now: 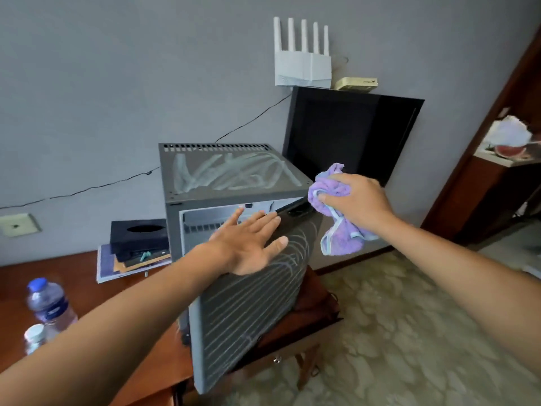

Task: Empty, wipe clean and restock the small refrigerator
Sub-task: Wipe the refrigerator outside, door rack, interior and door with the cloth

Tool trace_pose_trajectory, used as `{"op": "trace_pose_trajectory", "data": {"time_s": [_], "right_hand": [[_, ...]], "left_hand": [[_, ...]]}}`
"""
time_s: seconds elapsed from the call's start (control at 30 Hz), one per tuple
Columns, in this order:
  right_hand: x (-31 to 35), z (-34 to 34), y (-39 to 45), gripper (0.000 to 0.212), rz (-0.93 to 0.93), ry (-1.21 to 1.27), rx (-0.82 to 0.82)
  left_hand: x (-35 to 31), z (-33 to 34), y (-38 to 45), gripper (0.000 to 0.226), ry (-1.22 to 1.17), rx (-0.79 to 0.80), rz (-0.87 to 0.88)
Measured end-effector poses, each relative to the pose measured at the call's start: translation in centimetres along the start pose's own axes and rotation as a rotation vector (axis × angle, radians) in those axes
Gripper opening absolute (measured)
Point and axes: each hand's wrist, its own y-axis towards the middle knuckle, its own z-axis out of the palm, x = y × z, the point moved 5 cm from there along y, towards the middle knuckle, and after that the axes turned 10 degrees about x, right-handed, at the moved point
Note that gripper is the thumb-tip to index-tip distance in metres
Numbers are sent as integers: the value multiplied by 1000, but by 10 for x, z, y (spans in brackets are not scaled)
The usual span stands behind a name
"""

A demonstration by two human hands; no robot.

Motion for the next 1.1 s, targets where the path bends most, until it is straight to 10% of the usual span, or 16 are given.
{"op": "trace_pose_trajectory", "data": {"time_s": [0.33,0.77,0.9,1.1], "right_hand": [[-13,20,82,23,-6,-76,79],[-37,76,152,30,-156,-158,304],[-41,78,166,27,-210,-172,257],[-45,88,214,24,-253,-118,295]], "left_hand": [[63,-12,20,78,271,-283,-130],[88,-33,61,67,88,-501,-166],[51,-62,99,24,93,-751,-45],[59,-65,121,42,-31,-717,-298]]}}
